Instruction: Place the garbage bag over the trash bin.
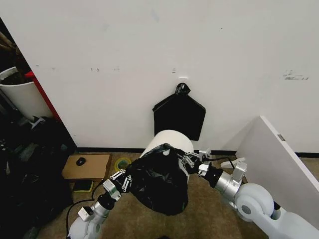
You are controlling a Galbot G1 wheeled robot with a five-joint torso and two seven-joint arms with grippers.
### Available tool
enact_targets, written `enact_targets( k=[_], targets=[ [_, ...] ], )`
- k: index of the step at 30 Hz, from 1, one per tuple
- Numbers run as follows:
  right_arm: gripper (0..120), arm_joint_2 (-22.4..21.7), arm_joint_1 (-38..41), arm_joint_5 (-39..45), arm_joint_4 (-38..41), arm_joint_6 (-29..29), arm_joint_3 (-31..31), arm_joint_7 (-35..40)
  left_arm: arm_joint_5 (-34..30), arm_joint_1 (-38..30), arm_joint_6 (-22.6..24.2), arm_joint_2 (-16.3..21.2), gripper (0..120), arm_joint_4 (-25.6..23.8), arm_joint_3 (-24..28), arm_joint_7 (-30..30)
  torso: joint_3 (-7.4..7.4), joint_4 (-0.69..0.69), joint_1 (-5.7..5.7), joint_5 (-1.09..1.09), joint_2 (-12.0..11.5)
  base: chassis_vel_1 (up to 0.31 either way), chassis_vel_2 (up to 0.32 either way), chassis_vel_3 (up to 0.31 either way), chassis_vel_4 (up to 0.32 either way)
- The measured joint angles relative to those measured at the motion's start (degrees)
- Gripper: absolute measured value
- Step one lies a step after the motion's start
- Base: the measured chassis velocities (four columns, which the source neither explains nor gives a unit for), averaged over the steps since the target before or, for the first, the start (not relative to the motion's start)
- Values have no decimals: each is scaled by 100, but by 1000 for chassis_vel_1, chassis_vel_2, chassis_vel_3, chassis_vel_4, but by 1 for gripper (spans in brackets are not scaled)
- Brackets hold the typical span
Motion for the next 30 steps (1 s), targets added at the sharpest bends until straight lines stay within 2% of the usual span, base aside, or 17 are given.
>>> enact_targets(
  k=[1,5,10,12,14,16,18,21,22,24,27,30],
  targets=[
    [8,0,0,0,0,0,0,0,0,0,0,0,0,0,0,0,0,0,0,0,0,0,0,0,0],
    [25,29,-10,98,52,356,-10,491,-74,-25,96,-16,0,102,4,-74,0,0,0,1,0,0,0,0,0],
    [42,6,-68,147,178,152,34,1237,-76,-26,136,-25,0,112,3,-159,0,-1,0,1,0,0,0,0,0],
    [50,42,-81,156,274,100,36,1680,0,-31,202,-43,0,93,-4,-402,0,0,0,1,0,0,0,0,0],
    [60,159,-126,-13,490,90,17,2380,67,-13,420,-63,0,-13,-11,-912,0,0,0,0,0,0,0,0,0],
    [62,199,-156,-154,563,86,8,2568,65,3,503,-65,0,-60,-6,-1048,0,0,0,1,0,0,0,0,0],
    [72,287,-329,-722,862,84,-10,2983,-92,111,1084,-69,0,-394,36,-1711,0,2,0,2,0,0,0,0,0],
    [84,289,-648,-1461,1269,136,-54,3090,-368,203,2064,-46,0,-889,88,-2767,-1,-2,0,0,0,0,0,0,0],
    [84,289,-648,-1461,1269,136,-54,3090,-368,203,2064,-46,0,-889,88,-2767,-1,-2,0,0,0,0,0,0,0],
    [91,268,-877,-2046,1449,312,-113,3048,-819,223,2867,-22,0,-1267,124,-3561,-1,0,0,0,0,0,0,0,0],
    [99,233,-1089,-2856,1419,785,-149,2647,-1394,179,3812,-18,0,-1676,134,-4289,-1,0,0,2,0,0,0,0,0],
    [100,182,-1265,-3606,974,1458,-144,1888,-2081,112,4641,-77,0,-1979,108,-4810,-1,0,0,1,0,0,0,0,0]
  ],
)
